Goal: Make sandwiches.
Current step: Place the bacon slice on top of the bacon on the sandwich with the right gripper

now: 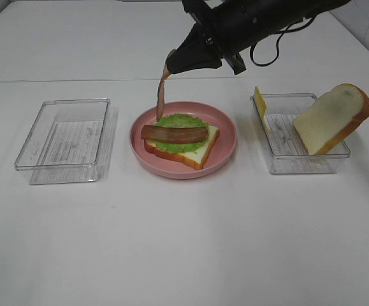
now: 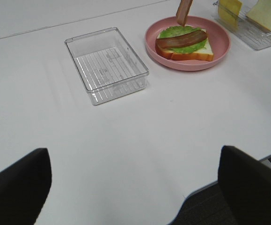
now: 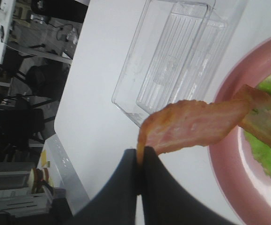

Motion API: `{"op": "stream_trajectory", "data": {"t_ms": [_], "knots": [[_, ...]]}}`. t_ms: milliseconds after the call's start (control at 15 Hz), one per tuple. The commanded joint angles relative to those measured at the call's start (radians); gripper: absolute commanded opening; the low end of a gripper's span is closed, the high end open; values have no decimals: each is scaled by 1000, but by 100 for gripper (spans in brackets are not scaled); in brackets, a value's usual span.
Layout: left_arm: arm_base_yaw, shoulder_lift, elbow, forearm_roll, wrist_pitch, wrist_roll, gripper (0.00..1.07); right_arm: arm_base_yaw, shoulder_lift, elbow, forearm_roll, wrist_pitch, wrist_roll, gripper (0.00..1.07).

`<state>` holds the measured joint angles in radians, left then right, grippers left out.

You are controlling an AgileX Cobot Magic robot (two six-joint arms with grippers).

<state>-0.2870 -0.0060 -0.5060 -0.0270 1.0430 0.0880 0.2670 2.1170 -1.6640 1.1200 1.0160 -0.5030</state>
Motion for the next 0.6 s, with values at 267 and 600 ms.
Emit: {"op": "stream_trajectory", "data": {"t_ms": [267, 600], "knots": [[1, -21, 4, -5, -17, -6, 90, -2, 114, -4, 178, -26, -123, 0], [1, -21, 4, -4, -17, -6, 90, -4, 144, -4, -110, -135, 72, 0]]}}
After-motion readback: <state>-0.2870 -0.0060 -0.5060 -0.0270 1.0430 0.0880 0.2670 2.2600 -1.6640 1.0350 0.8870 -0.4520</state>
